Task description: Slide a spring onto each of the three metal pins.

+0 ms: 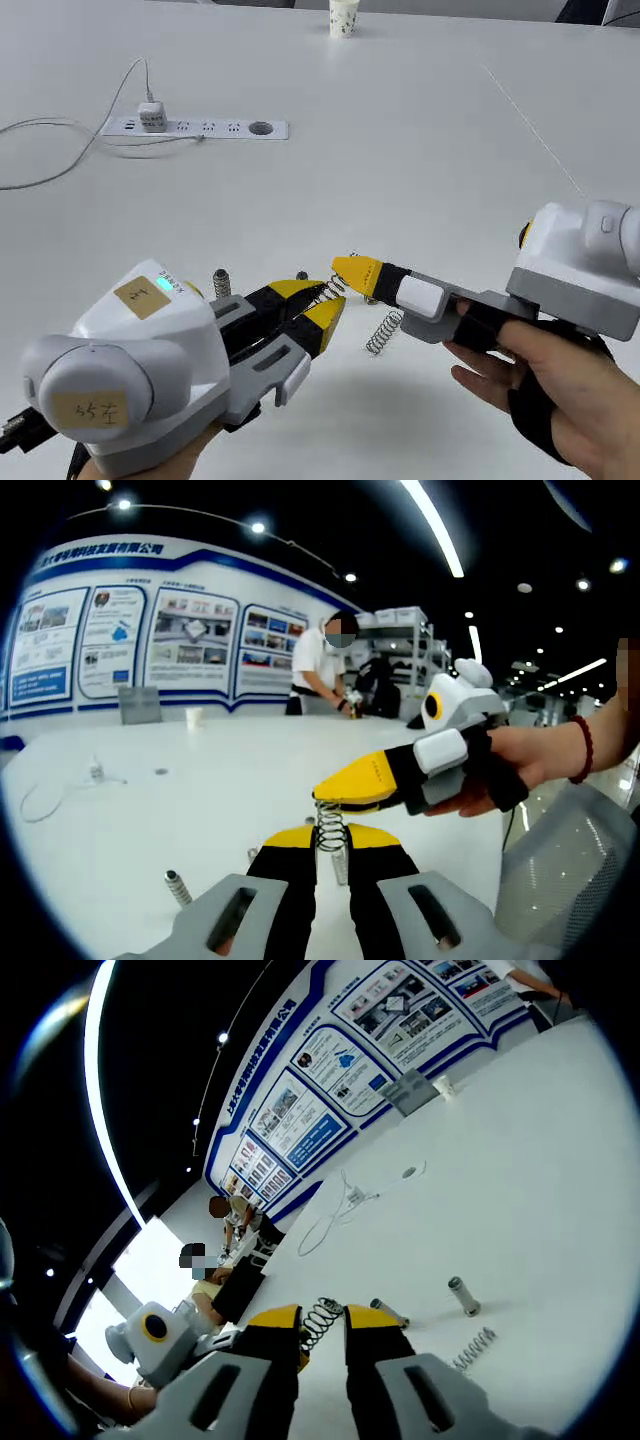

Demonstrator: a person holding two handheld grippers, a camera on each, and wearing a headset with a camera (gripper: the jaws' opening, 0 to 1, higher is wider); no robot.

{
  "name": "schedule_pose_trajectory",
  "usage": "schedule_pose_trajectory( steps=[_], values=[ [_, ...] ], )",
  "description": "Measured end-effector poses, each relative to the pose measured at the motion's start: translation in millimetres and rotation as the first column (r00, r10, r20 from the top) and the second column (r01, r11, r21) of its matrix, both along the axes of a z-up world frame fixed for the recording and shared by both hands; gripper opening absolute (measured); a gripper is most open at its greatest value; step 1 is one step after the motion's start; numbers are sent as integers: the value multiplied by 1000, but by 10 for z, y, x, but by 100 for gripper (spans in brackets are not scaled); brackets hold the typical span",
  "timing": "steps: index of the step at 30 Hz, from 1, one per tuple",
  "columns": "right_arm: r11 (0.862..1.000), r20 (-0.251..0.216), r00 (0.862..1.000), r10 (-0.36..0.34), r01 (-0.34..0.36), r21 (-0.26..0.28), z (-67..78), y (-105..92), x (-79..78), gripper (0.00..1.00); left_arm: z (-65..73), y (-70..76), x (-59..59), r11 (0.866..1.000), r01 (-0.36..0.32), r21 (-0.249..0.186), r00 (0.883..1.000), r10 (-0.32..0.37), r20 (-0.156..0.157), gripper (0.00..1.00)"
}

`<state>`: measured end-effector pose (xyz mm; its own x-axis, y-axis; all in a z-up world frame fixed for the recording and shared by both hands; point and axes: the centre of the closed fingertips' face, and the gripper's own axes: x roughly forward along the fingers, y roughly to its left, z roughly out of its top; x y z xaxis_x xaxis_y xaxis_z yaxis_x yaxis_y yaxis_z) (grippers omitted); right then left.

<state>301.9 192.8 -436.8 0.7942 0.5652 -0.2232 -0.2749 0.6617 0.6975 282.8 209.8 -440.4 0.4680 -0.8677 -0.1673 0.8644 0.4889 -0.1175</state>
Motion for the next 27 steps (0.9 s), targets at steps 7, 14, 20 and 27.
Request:
schedule_pose_trajectory(
  steps=[7, 14, 20, 27],
  values=[
    [997, 8, 1000, 5, -6, 75, 79, 21, 9, 14, 12, 17, -3, 1000, -1, 2, 1000, 1, 5, 10],
    [999, 25, 999, 29, -31, 43, 81, 63, -13, 13, -7, 30, -6, 1000, -6, 14, 1000, 7, -10, 10],
    [998, 39, 999, 39, -40, 50, 106, 93, -8, 12, -5, 43, 8, 1000, -15, 21, 1000, 15, -8, 11],
    [999, 60, 997, 41, -41, -3, 101, 109, 12, 11, -35, 47, 33, 999, -25, 49, 1000, 25, -6, 13]
  ],
)
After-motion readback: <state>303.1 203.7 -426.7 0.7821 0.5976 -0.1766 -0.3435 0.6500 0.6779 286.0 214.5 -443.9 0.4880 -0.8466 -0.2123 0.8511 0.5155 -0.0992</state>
